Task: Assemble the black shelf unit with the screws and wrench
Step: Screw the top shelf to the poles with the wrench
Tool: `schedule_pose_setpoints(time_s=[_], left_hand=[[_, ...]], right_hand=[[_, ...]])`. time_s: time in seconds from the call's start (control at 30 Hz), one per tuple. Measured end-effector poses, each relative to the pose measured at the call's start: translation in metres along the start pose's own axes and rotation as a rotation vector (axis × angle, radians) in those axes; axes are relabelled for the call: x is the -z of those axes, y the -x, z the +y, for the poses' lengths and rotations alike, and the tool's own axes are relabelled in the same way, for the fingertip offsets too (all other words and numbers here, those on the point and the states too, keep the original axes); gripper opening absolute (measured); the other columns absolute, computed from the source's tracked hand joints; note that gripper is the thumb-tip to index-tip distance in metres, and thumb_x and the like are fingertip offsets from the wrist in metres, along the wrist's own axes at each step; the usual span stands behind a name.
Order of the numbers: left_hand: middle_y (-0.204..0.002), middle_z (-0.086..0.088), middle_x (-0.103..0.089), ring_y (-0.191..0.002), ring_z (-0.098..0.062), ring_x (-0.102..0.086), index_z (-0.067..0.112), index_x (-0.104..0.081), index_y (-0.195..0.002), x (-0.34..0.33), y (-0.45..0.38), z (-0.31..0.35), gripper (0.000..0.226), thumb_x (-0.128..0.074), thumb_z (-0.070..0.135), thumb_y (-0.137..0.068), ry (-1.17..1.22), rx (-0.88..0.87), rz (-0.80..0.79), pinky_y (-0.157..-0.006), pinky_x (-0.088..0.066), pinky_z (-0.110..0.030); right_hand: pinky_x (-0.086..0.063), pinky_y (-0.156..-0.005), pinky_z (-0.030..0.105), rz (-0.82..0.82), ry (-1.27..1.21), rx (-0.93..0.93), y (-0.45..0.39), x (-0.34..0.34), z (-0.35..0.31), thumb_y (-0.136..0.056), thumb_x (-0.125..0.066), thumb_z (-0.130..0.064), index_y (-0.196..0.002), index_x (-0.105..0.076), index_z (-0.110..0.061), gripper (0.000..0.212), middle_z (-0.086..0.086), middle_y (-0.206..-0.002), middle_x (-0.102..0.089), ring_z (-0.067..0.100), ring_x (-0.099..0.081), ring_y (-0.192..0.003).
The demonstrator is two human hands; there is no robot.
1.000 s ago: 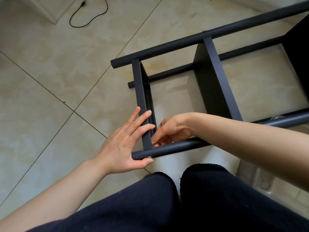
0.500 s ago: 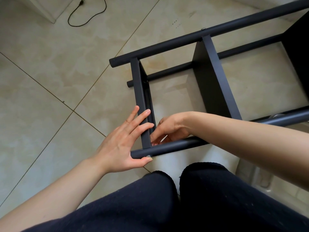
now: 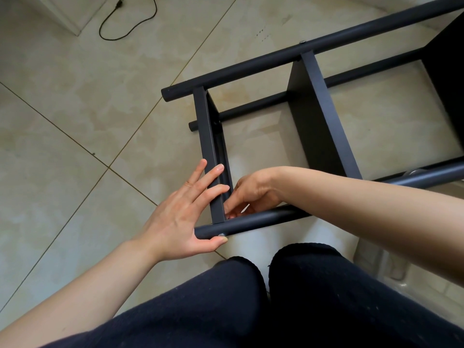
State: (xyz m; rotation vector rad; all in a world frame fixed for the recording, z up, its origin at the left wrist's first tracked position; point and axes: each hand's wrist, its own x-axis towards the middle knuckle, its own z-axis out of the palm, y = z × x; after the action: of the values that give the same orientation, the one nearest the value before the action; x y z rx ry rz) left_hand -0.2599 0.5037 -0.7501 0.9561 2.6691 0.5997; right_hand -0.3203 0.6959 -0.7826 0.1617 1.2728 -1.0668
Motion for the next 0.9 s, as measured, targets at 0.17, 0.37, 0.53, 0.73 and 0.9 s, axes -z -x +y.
schedule_pose_setpoints(time_s=[0.17, 0.37, 0.53, 0.73, 0.9], left_hand=[[-0.169, 0.010, -0.011, -0.157, -0.021, -0.004, 0.028, -0.039, -0.143, 0.001, -0.001, 0.001, 0.081, -0.063, 0.064, -0.075, -0.001, 0.006, -0.003, -0.073, -0.057, -0.034], [-0.168, 0.011, -0.012, -0.157, -0.021, -0.004, 0.027, -0.040, -0.142, 0.001, -0.001, 0.001, 0.080, -0.063, 0.065, -0.075, 0.010, 0.003, -0.002, -0.073, -0.057, -0.032], [-0.168, 0.011, -0.012, -0.157, -0.021, -0.004, 0.027, -0.041, -0.142, 0.002, -0.001, 0.002, 0.080, -0.062, 0.065, -0.075, 0.004, 0.008, -0.002, -0.071, -0.059, -0.035], [-0.168, 0.012, -0.011, -0.157, -0.021, -0.004, 0.028, -0.040, -0.142, 0.002, -0.001, 0.002, 0.080, -0.063, 0.064, -0.075, 0.008, 0.013, -0.008, -0.070, -0.059, -0.036], [-0.168, 0.012, -0.011, -0.157, -0.020, -0.004, 0.029, -0.039, -0.142, 0.002, -0.001, 0.003, 0.080, -0.064, 0.064, -0.074, 0.014, 0.019, -0.010, -0.067, -0.059, -0.034]], right_hand=[[-0.048, -0.087, 0.031, -0.039, -0.018, 0.008, 0.002, 0.004, 0.000, -0.094, -0.059, -0.007, -0.079, -0.064, -0.006, 0.016, 0.007, -0.078, -0.061, 0.016, -0.057, -0.074], [-0.048, -0.074, 0.025, -0.052, -0.018, -0.029, 0.003, 0.009, 0.000, -0.094, -0.062, -0.009, -0.075, -0.066, -0.007, 0.019, 0.004, -0.070, -0.061, 0.013, -0.056, -0.067], [-0.047, -0.070, 0.025, -0.031, -0.005, -0.049, -0.001, 0.006, -0.002, -0.096, -0.059, -0.010, -0.079, -0.064, -0.007, 0.019, 0.005, -0.075, -0.060, 0.014, -0.054, -0.068], [-0.046, -0.073, 0.025, -0.049, 0.021, -0.051, 0.002, 0.008, -0.003, -0.097, -0.059, -0.015, -0.081, -0.065, -0.009, 0.019, 0.004, -0.077, -0.061, 0.014, -0.054, -0.070], [-0.045, -0.075, 0.025, -0.065, 0.045, -0.058, 0.005, 0.013, -0.004, -0.094, -0.065, -0.015, -0.080, -0.069, -0.011, 0.015, 0.002, -0.074, -0.060, 0.012, -0.053, -0.068]])
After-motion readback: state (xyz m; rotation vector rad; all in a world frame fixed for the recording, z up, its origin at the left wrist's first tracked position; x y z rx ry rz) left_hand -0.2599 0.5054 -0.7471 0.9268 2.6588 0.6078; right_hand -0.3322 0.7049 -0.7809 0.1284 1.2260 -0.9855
